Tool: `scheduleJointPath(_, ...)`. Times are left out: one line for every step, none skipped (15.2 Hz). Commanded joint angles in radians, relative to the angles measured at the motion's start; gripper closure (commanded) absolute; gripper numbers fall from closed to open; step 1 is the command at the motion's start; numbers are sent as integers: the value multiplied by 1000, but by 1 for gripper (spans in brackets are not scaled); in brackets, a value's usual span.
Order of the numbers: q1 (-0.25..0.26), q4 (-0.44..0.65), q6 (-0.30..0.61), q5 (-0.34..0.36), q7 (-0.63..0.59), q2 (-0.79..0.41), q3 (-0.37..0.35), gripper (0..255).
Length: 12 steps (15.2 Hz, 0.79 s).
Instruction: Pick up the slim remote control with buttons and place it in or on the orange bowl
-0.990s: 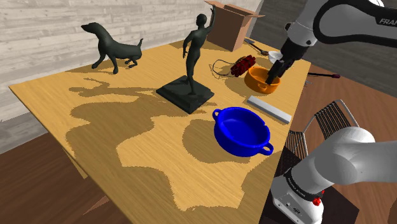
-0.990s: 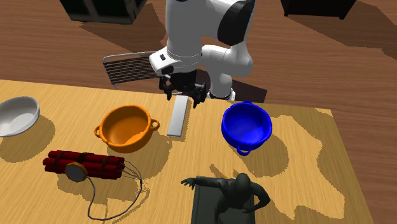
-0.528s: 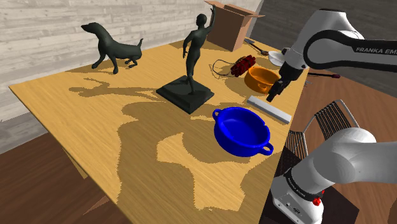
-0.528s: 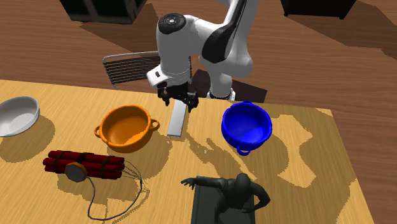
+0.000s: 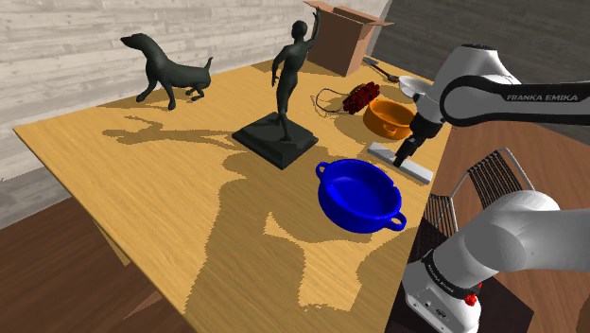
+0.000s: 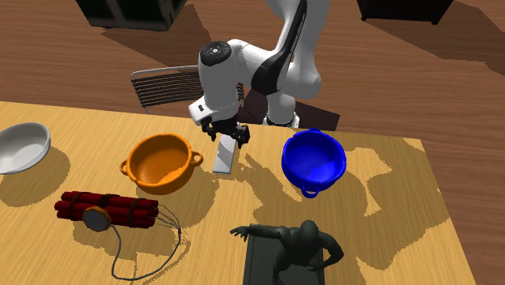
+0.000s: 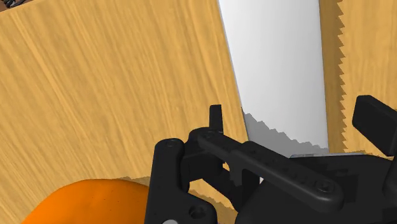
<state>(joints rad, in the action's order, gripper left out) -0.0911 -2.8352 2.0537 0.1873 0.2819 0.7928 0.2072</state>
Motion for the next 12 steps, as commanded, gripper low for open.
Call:
scheduleJointPath(-3, -22, 35, 6, 0, -13, 6, 0)
scheduleJointPath(-3, -27, 45, 7, 0, -17, 7, 0)
scheduleJointPath(-3, -27, 45, 7, 0, -17, 7, 0)
scheduleJointPath(-3, -27, 45, 7, 0, -17, 7, 0)
scheduleJointPath(-3, -27, 45, 7, 0, -17, 7, 0)
scheduleJointPath(-3, -27, 45, 7, 0, -17, 7, 0)
scheduleJointPath(-3, -27, 45, 7, 0, -17, 7, 0)
scheduleJointPath(-3, -27, 45, 7, 0, -17, 7, 0)
scheduleJointPath(-3, -27, 44, 7, 0, -17, 7, 0)
scheduleJointPath(-3, -27, 44, 7, 0, -17, 7, 255)
scheduleJointPath(-3, -27, 44, 7, 0, -17, 7, 255)
scheduleJointPath(-3, -27, 44, 7, 0, -17, 7, 255)
